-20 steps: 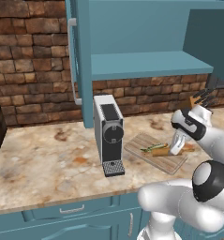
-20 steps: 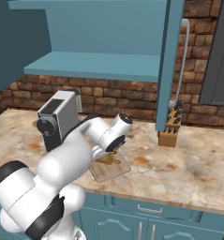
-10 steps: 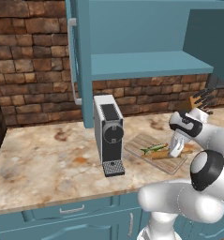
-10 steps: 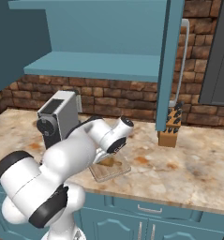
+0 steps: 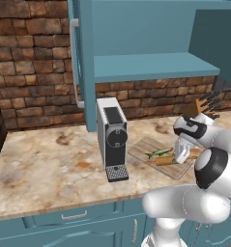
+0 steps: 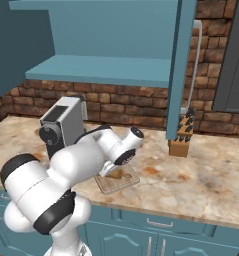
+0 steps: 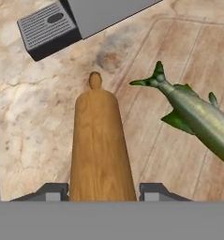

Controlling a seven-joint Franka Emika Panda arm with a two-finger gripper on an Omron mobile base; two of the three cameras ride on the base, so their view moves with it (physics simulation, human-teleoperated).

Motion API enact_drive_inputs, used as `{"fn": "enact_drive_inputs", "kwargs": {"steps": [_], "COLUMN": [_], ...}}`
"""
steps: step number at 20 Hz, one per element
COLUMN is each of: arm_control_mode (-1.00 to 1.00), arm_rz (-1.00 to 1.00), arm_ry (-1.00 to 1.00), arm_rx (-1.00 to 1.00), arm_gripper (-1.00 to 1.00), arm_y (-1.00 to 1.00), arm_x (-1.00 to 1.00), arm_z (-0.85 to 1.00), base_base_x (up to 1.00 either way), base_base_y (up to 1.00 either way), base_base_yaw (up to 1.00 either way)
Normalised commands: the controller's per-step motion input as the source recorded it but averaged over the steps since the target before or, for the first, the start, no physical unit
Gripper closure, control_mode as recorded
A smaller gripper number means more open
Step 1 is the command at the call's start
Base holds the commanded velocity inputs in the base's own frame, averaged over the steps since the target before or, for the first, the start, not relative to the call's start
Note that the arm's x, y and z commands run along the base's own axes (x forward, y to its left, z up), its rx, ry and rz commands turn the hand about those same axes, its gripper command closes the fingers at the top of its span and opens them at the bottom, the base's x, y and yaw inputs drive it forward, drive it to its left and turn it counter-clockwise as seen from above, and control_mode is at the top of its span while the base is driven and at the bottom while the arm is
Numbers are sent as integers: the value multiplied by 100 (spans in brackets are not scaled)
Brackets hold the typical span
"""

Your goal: Open the cabinet, retrieve the rolling pin, and place it next to the meat on the cutting board to prepare for tenderizing.

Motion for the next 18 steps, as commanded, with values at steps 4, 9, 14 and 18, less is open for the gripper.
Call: {"fn": "enact_drive_inputs", "kwargs": {"steps": [4, 9, 14, 18], "arm_control_mode": [-100, -100, -100, -100], "arm_rz": [6, 6, 8, 3], "arm_ry": [-9, -7, -4, -10], "arm_rx": [0, 0, 0, 0], "arm_gripper": [100, -100, -100, -100], "arm_y": [0, 0, 0, 0], "arm_x": [8, 11, 14, -7], "arm_z": [-18, -20, -7, 25], "base_base_x": [0, 0, 0, 0], "base_base_y": [0, 0, 0, 0], "base_base_yaw": [0, 0, 0, 0]}}
